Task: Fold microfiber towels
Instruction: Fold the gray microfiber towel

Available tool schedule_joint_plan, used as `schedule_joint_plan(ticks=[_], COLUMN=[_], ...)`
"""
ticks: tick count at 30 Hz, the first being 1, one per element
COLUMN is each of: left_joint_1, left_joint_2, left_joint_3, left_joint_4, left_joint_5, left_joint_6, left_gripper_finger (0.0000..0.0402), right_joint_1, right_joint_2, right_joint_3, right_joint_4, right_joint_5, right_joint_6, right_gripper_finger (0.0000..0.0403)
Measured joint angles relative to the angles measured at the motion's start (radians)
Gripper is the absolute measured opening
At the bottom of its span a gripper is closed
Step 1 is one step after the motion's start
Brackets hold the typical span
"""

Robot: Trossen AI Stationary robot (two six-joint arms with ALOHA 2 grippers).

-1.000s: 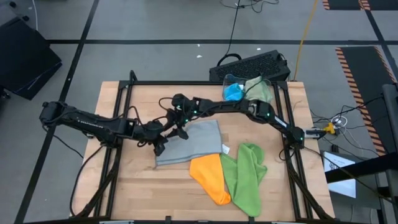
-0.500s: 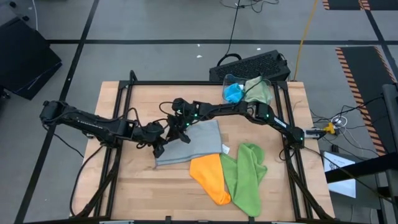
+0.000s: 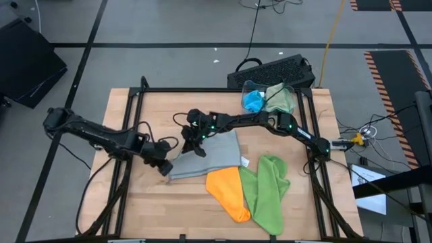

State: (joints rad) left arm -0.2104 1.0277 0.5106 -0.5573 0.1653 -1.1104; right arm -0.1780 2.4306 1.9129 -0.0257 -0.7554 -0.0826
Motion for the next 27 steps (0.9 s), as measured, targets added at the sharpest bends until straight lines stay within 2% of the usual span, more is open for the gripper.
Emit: schedule_joint_plan(ticks=[4, 8, 12, 18, 23, 27], left_joint_1=[-0.092, -0.194, -0.244, -0.251, -0.251, -0.251], left_joint_2=[-0.002, -0.002, 0.0, 0.0, 0.0, 0.008], left_joint_3=[-0.009, -0.028, -0.046, -0.079, -0.105, -0.109], left_joint_4=[-0.04, -0.046, -0.032, 0.023, 0.153, 0.101], left_joint_5=[0.048, -0.029, -0.091, -0.1, -0.215, -0.292], left_joint_6=[-0.144, -0.312, -0.468, -0.705, -0.748, -0.799], left_gripper_finger=[0.0202, 0.0226, 0.0231, 0.0232, 0.0232, 0.0232], right_joint_1=[0.004, 0.002, 0.0, 0.0, 0.0, -0.001], right_joint_2=[-0.005, -0.006, -0.006, -0.006, -0.006, -0.006], right_joint_3=[0.0, 0.0, 0.0, 0.0, 0.0, 0.0], right_joint_4=[0.0, 0.0, 0.0, 0.0, -0.001, -0.001], right_joint_5=[0.002, 0.003, 0.006, 0.005, 0.008, 0.025], right_joint_6=[-0.003, -0.007, -0.009, 0.007, 0.016, 0.015], right_gripper_finger=[0.0002, 0.0001, 0.0001, 0.0001, 0.0001, 0.0])
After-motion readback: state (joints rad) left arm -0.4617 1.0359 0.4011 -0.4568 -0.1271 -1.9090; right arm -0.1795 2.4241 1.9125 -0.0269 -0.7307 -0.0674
